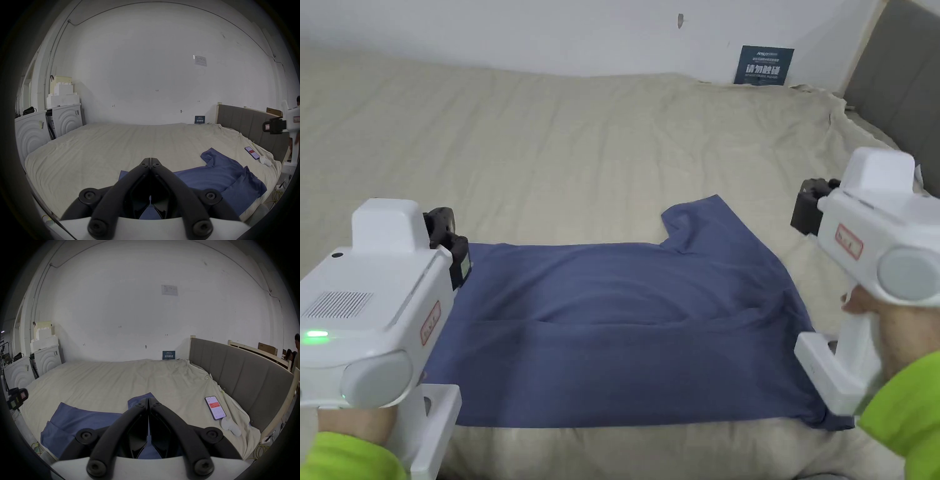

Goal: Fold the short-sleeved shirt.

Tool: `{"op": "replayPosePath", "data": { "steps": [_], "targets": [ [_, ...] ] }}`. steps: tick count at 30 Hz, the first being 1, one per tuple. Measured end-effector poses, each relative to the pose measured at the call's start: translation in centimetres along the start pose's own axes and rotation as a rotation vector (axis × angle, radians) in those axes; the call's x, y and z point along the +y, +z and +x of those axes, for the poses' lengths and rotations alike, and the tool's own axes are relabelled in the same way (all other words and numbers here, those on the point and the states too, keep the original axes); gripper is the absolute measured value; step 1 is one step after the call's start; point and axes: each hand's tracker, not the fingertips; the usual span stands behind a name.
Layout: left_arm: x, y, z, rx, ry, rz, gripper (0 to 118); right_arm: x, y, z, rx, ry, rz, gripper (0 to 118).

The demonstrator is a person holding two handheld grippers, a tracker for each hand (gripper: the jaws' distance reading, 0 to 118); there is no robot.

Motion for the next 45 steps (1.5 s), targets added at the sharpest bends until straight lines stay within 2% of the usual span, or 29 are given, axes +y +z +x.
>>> {"op": "replayPosePath", "data": {
  "steps": [2,6,7,8,9,10,11,12,13,16,19,21,22,24,25,26,29,30,31,32,34,36,37,38,40,42,45],
  "targets": [
    [0.2,-0.4,0.1,0.008,0.002,0.000,0,1.2,-3.6,0.7,0.000,0.021,-0.069,0],
    [0.5,-1.8,-0.2,0.008,0.027,-0.015,0,2.6,-10.7,1.7,0.010,-0.011,-0.232,0],
    [0.5,-2.2,-0.3,0.008,0.030,-0.016,0,2.6,-12.2,1.9,0.008,-0.025,-0.257,1],
    [0.5,-2.6,-0.2,0.011,0.029,-0.017,0,2.5,-14.0,2.1,0.000,-0.024,-0.304,8],
    [0.5,-3.0,-0.2,0.015,0.026,-0.019,0,2.3,-15.6,2.2,-0.003,-0.026,-0.361,28],
    [0.6,-3.4,-0.2,0.018,0.023,-0.022,0,2.0,-17.2,2.4,-0.014,-0.032,-0.407,67],
    [0.6,-3.8,-0.3,0.019,0.023,-0.024,0,1.6,-18.9,2.7,-0.009,-0.033,-0.461,92],
    [0.5,-4.2,-0.4,0.019,0.022,-0.027,0,0.9,-20.7,3.0,-0.019,-0.034,-0.523,103],
    [0.5,-4.7,-0.4,0.021,0.020,-0.030,0,0.3,-21.4,2.9,-0.037,-0.048,-0.572,105],
    [0.0,-6.0,-0.6,0.030,0.024,-0.053,0,-2.1,-25.2,3.9,-0.080,-0.079,-0.694,105],
    [-0.5,-7.4,-0.9,0.039,0.043,-0.081,0,-4.6,-27.7,4.6,-0.145,-0.042,-0.812,105],
    [-1.1,-8.2,-0.9,0.053,0.039,-0.100,0,-5.9,-28.4,4.8,-0.173,-0.037,-0.812,104],
    [-1.3,-8.6,-1.0,0.056,0.040,-0.106,0,-6.4,-28.6,4.9,-0.183,-0.046,-0.812,100],
    [-1.9,-9.3,-1.1,0.061,0.043,-0.131,0,-7.2,-29.2,5.3,-0.188,-0.084,-0.825,82],
    [-2.1,-9.6,-1.1,0.062,0.045,-0.137,0,-7.4,-29.0,5.3,-0.187,-0.094,-0.830,65],
    [-2.3,-9.8,-1.1,0.068,0.045,-0.147,0,-7.7,-29.0,5.2,-0.192,-0.106,-0.831,54],
    [-2.8,-10.3,-1.1,0.071,0.052,-0.168,0,-8.3,-29.2,5.2,-0.190,-0.098,-0.834,37],
    [-2.9,-10.5,-1.2,0.073,0.055,-0.175,0,-8.2,-29.1,5.2,-0.173,-0.099,-0.829,26],
    [-2.9,-10.6,-1.3,0.073,0.057,-0.180,0,-7.9,-28.9,4.9,-0.177,-0.091,-0.827,2],
    [-2.9,-10.8,-1.5,0.077,0.063,-0.188,0,-7.7,-28.7,4.7,-0.187,-0.062,-0.816,2],
    [-2.6,-11.5,-2.0,0.078,0.085,-0.217,3,-7.2,-28.5,5.0,-0.151,-0.088,-0.822,2],
    [-1.8,-12.7,-3.0,0.076,0.138,-0.266,25,-6.6,-27.8,4.5,-0.148,-0.077,-0.809,2],
    [-1.2,-13.4,-3.5,0.065,0.152,-0.294,54,-6.3,-27.8,4.8,-0.151,-0.064,-0.789,2],
    [-0.6,-14.4,-4.4,0.056,0.174,-0.325,74,-5.9,-27.6,4.8,-0.145,-0.061,-0.780,2],
    [0.5,-16.7,-6.0,0.017,0.197,-0.388,100,-5.1,-27.0,4.8,-0.135,-0.067,-0.770,2],
    [1.2,-19.6,-7.6,0.026,0.165,-0.469,104,-4.5,-26.5,5.1,-0.133,-0.068,-0.752,2],
    [1.2,-23.9,-9.1,0.078,0.048,-0.608,104,-4.0,-26.2,5.3,-0.128,-0.067,-0.740,2]
  ]
}}
